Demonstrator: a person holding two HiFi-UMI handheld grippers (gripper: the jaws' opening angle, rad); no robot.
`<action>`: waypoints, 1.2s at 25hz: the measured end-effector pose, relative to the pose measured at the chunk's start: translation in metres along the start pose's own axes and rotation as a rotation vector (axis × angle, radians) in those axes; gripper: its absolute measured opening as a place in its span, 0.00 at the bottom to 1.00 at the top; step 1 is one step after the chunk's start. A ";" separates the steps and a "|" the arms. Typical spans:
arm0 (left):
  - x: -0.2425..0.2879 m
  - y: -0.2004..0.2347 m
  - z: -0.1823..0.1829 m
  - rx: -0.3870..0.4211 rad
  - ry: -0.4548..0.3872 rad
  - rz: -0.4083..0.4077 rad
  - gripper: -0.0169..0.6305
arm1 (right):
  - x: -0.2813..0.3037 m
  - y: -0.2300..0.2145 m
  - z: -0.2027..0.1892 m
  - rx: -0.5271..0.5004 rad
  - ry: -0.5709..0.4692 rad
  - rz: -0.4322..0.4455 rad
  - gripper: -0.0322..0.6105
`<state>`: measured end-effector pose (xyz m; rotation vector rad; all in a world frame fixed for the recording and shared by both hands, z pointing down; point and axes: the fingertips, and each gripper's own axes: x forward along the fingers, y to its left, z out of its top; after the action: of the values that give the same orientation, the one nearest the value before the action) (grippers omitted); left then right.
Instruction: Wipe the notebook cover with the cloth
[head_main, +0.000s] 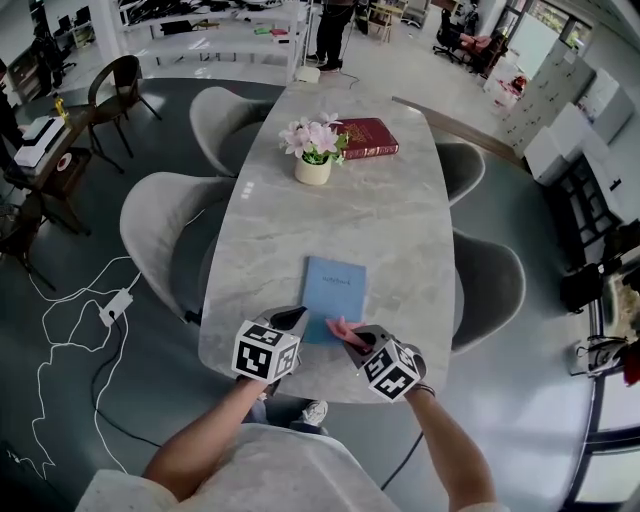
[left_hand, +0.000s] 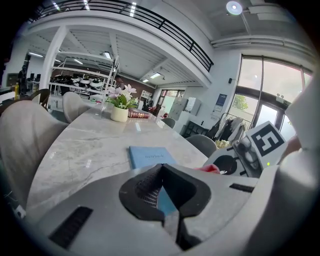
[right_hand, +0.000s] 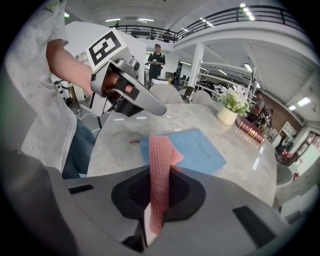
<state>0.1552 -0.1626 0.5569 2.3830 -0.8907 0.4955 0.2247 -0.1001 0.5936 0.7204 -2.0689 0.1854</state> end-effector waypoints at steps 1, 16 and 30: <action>-0.001 0.002 0.000 -0.003 -0.001 0.003 0.04 | -0.001 -0.007 0.008 -0.017 -0.006 -0.009 0.07; -0.026 0.048 0.004 -0.053 -0.034 0.083 0.04 | 0.038 -0.082 0.108 -0.191 -0.019 -0.045 0.07; -0.038 0.077 -0.001 -0.046 -0.010 0.118 0.04 | 0.120 -0.107 0.121 -0.286 0.121 -0.002 0.07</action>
<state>0.0746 -0.1922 0.5664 2.3023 -1.0404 0.5034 0.1474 -0.2856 0.6057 0.5224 -1.9277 -0.0663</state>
